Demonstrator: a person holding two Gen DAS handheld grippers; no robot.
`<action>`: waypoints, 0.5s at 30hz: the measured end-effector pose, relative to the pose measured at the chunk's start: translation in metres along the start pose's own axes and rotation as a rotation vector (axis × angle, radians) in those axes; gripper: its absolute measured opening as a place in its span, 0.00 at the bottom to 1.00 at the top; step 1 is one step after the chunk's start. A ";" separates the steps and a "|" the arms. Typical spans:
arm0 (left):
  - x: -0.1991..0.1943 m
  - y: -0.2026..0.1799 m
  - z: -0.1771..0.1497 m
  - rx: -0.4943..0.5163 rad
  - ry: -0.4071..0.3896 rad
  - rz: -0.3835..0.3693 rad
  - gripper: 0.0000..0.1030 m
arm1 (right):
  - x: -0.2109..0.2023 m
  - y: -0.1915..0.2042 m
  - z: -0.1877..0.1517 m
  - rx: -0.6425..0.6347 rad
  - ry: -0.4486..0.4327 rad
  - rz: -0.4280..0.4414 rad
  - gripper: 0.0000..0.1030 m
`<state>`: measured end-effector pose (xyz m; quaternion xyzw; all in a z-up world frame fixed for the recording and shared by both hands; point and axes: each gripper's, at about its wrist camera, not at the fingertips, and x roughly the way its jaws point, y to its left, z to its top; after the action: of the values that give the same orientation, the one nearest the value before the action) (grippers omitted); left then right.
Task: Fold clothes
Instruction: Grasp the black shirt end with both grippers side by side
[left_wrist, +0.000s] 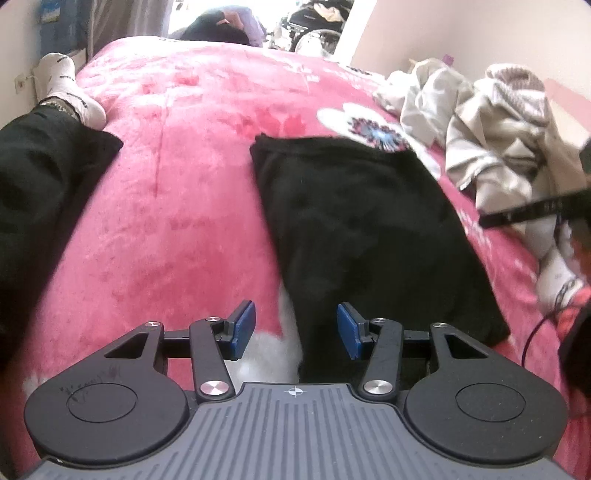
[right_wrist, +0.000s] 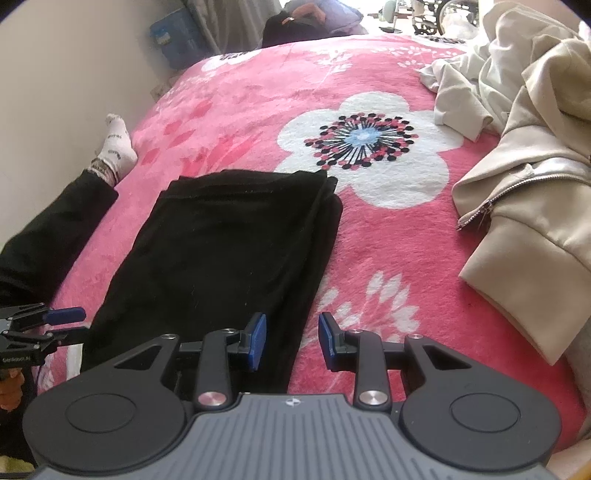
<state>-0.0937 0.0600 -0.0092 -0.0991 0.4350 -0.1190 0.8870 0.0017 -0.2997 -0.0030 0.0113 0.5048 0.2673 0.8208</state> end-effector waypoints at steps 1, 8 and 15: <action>0.003 0.000 0.005 -0.014 -0.003 -0.009 0.47 | -0.001 -0.002 0.001 0.015 -0.009 0.010 0.32; 0.044 0.011 0.040 -0.154 0.003 -0.079 0.48 | 0.000 -0.016 0.011 0.154 -0.061 0.120 0.36; 0.075 0.037 0.055 -0.254 0.012 -0.148 0.48 | 0.031 -0.031 0.021 0.261 -0.028 0.178 0.39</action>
<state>-0.0009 0.0765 -0.0429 -0.2415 0.4435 -0.1286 0.8535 0.0436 -0.3072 -0.0274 0.1665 0.5207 0.2710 0.7923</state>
